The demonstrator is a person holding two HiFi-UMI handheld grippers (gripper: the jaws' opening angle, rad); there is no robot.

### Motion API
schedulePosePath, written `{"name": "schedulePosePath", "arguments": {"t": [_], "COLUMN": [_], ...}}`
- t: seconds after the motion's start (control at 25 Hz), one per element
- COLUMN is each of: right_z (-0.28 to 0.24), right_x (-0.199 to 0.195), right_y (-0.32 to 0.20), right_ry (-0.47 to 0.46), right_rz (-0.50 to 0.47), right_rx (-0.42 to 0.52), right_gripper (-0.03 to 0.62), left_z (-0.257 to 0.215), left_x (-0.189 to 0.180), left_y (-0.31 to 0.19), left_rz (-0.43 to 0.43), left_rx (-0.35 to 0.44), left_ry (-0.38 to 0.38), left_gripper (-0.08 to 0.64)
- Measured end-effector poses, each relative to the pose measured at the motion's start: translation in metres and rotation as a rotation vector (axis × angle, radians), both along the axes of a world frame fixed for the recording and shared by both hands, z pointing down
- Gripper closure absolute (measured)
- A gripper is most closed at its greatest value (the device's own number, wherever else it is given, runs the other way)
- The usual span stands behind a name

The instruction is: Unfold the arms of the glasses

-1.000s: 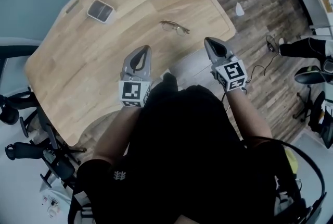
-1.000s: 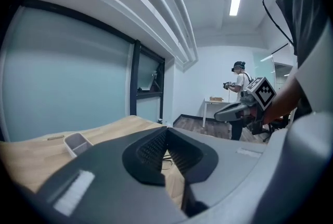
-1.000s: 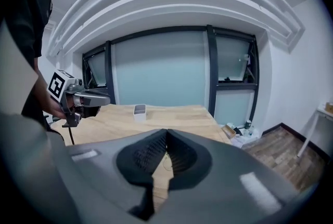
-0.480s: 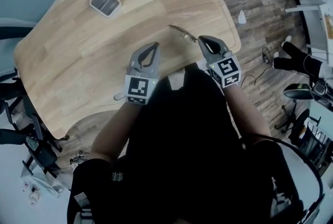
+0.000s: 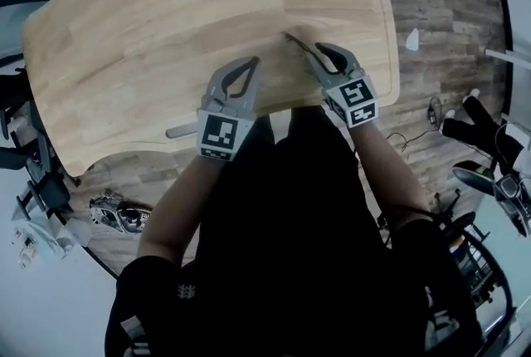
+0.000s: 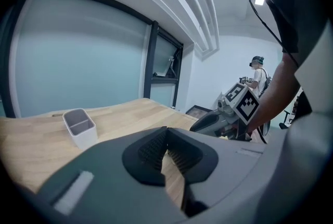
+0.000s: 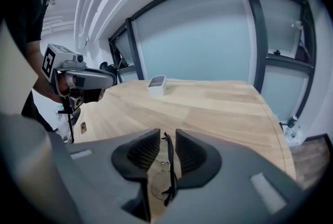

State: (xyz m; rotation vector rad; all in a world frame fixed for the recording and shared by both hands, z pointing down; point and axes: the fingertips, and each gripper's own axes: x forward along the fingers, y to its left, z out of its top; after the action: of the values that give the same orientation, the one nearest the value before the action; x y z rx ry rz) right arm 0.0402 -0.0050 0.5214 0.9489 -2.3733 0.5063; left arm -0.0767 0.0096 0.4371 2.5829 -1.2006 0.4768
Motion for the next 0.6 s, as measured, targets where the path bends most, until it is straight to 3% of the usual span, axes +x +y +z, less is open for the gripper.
{"name": "schedulePosePath", "arguments": {"t": [0.36, 0.6], "right_z": [0.063, 0.065], "right_x": [-0.005, -0.018], "right_y": [-0.012, -0.011], "right_ry": [0.071, 0.083], "right_rz": [-0.165, -0.253], "right_rx": [-0.147, -0.139], "right_gripper": [0.509, 0.566], "left_z": [0.039, 0.054], "left_x": [0.023, 0.019], "left_y": [-0.008, -0.016], "left_rz": [-0.028, -0.033], "left_rx": [-0.073, -0.112], "left_ry": [-0.004, -0.020], "left_gripper": [0.549, 0.547]}}
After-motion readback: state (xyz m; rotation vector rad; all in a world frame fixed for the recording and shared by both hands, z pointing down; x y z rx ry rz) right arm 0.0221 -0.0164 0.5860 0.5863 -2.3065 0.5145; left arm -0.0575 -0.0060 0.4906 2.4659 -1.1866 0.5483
